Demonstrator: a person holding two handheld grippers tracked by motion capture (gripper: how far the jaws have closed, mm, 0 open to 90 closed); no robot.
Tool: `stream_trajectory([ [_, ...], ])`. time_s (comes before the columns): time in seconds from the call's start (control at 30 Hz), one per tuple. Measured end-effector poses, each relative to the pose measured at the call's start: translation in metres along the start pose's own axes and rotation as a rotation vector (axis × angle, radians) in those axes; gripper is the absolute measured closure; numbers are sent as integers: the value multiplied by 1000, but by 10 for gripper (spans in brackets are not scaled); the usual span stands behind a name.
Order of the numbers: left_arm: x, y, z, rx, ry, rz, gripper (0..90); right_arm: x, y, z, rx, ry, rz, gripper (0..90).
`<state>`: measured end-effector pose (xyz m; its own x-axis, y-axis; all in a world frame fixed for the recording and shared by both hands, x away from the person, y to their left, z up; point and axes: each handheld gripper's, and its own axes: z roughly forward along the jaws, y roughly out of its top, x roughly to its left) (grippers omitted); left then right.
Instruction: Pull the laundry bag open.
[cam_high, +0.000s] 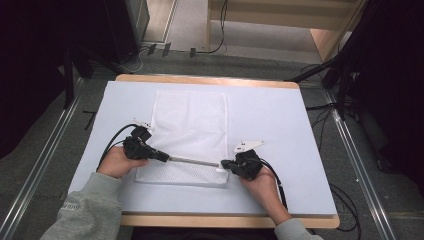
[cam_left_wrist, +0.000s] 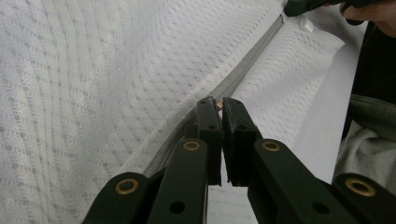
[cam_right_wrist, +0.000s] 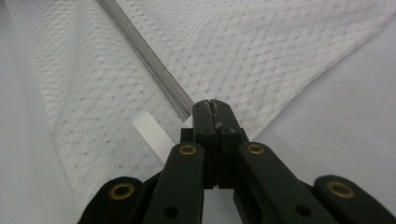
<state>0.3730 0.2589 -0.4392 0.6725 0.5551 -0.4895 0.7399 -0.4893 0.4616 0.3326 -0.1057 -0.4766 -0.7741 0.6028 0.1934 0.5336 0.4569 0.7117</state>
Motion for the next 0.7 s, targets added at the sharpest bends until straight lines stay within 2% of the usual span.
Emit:
stream_trajectory([
  [0.13,2,-3,-3,9,12,-4,879,0,0,0,0,0,2,900],
  [0.27,7,-7,-9,-9,12,-20,879,0,0,0,1,1,3,900],
  [0.7,10,-11,-14,1,40,-22,879,-1,0,0,-2,2,-3,900],
])
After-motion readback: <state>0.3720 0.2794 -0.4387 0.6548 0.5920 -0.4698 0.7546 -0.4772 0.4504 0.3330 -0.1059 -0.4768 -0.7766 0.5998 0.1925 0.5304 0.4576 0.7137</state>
